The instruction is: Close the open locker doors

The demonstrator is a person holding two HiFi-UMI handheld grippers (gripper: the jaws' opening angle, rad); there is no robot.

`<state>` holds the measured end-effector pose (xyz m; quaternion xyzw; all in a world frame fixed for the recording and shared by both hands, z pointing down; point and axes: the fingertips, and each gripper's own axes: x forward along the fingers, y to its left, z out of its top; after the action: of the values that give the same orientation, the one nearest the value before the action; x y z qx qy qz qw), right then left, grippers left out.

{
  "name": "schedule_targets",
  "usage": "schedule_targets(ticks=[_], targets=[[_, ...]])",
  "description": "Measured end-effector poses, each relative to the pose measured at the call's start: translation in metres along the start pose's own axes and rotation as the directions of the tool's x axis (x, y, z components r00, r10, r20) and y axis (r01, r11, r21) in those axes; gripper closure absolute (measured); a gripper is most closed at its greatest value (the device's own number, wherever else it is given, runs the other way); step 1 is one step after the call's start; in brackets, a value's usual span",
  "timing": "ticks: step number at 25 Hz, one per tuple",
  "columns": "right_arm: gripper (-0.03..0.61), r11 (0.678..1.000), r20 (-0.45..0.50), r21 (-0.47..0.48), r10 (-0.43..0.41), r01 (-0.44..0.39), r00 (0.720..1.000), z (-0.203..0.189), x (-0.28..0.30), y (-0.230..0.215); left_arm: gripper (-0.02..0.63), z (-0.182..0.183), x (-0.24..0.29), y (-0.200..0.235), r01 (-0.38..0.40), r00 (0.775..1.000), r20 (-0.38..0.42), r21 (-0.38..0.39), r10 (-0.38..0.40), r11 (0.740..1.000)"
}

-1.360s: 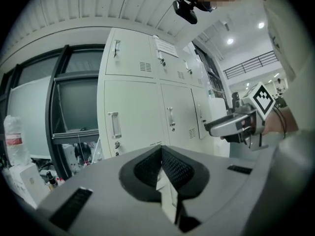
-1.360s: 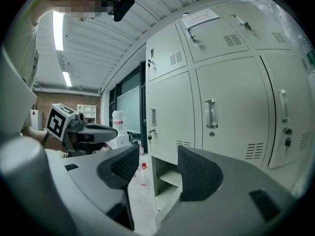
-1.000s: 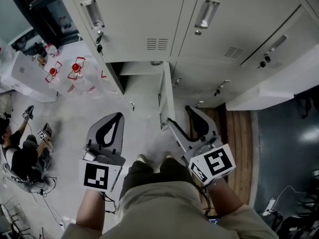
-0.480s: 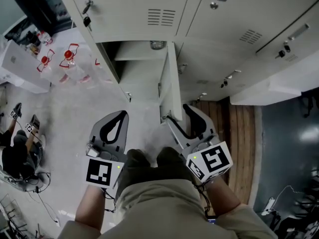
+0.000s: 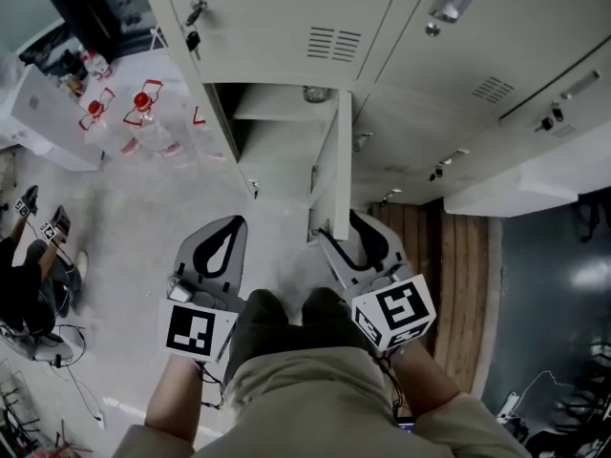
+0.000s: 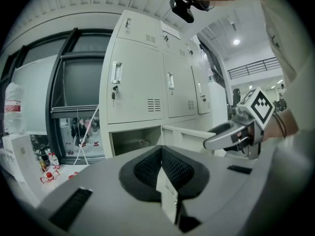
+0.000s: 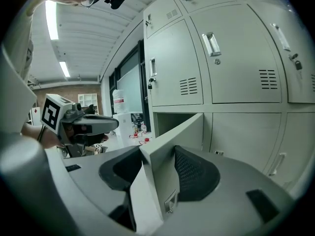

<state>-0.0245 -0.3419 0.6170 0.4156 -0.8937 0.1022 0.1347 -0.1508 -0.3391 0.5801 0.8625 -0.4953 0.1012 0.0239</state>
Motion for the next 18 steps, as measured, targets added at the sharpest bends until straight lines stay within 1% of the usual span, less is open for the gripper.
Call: schedule_targets(ticks=[3, 5, 7, 10, 13, 17, 18], targets=[[0.354, 0.999, -0.013, -0.016, 0.033, -0.033, 0.999, 0.003, 0.01, 0.014, 0.607, 0.002, -0.008, 0.015, -0.031, 1.0, -0.001, -0.014, 0.031, 0.999], [0.347, 0.997, -0.017, -0.033, 0.072, -0.073, 0.997, 0.007, 0.02, 0.024, 0.607, 0.002, -0.012, 0.027, -0.062, 0.998, -0.006, -0.001, 0.062, 0.998], [0.356, 0.993, -0.021, -0.043, 0.108, -0.108, 0.994, 0.011, 0.031, 0.031, 0.607, 0.002, -0.014, 0.04, -0.094, 0.996, -0.005, 0.008, 0.094, 0.996], [0.345, 0.988, -0.023, -0.059, 0.144, -0.145, 0.989, 0.017, 0.05, 0.042, 0.607, 0.0, -0.018, 0.061, -0.123, 0.992, 0.005, -0.014, 0.123, 0.992], [0.358, 0.981, -0.012, -0.077, 0.179, -0.179, 0.984, 0.024, 0.071, 0.052, 0.607, -0.003, -0.022, 0.083, -0.152, 0.988, 0.006, -0.022, 0.152, 0.988], [0.354, 0.971, 0.0, -0.095, 0.22, -0.219, 0.975, 0.03, 0.107, 0.059, 0.607, -0.001, -0.025, 0.106, -0.191, 0.981, 0.03, -0.029, 0.192, 0.981], [0.364, 0.969, 0.0, -0.103, 0.224, -0.223, 0.975, 0.032, 0.116, 0.059, 0.607, -0.002, -0.026, 0.112, -0.198, 0.979, 0.032, -0.03, 0.199, 0.98]])
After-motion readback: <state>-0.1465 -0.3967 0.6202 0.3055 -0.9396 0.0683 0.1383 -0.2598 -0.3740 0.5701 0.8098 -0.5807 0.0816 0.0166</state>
